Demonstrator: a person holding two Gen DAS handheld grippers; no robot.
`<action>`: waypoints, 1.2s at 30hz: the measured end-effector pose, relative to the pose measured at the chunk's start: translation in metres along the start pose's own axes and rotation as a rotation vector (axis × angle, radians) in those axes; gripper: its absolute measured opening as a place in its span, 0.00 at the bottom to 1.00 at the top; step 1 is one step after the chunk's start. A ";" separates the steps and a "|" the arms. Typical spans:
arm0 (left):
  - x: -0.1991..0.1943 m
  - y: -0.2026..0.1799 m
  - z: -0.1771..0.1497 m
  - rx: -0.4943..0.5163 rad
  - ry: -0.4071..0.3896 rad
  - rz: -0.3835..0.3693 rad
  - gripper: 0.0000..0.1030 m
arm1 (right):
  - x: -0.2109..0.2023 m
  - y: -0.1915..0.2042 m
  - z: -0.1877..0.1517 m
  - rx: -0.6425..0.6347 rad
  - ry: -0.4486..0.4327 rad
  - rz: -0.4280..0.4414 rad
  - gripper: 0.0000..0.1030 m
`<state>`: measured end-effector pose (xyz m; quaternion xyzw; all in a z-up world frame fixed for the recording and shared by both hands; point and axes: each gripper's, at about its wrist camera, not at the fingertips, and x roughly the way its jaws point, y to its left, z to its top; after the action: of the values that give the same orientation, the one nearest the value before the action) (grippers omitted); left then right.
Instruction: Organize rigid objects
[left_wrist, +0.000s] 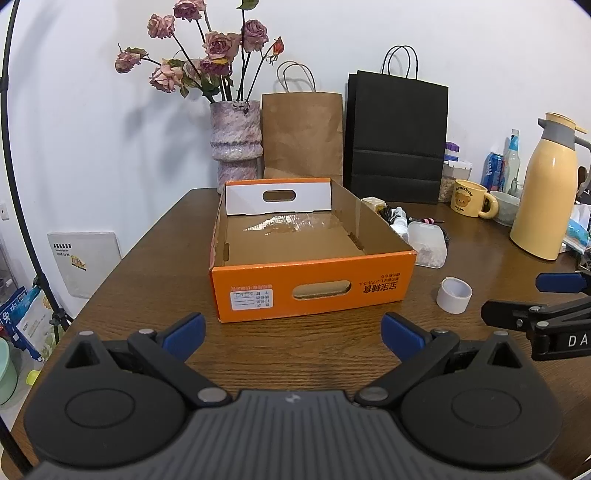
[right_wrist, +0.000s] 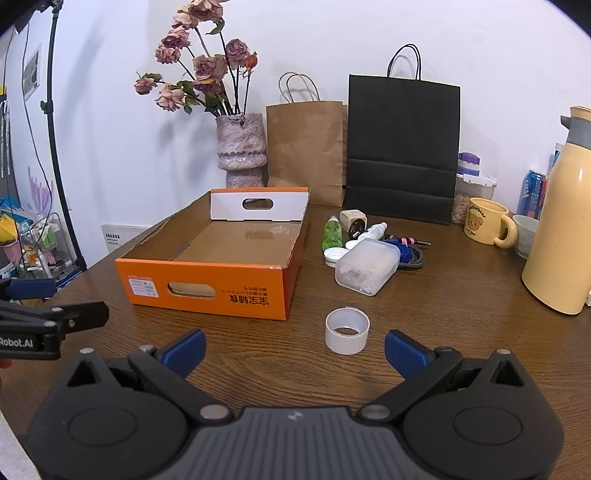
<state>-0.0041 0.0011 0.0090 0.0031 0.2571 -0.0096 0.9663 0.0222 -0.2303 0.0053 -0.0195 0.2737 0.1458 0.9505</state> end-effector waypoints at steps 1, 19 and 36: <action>0.000 0.000 0.000 0.000 -0.002 -0.002 1.00 | 0.000 0.000 0.000 0.000 -0.001 0.001 1.00; -0.003 0.001 0.001 -0.003 -0.007 -0.010 1.00 | -0.001 0.001 0.000 0.000 -0.002 0.001 1.00; 0.009 0.005 0.000 -0.013 0.015 -0.004 1.00 | 0.008 0.000 0.001 -0.004 0.012 -0.009 1.00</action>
<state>0.0037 0.0056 0.0049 -0.0039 0.2644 -0.0099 0.9644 0.0291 -0.2284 0.0026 -0.0234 0.2791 0.1421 0.9494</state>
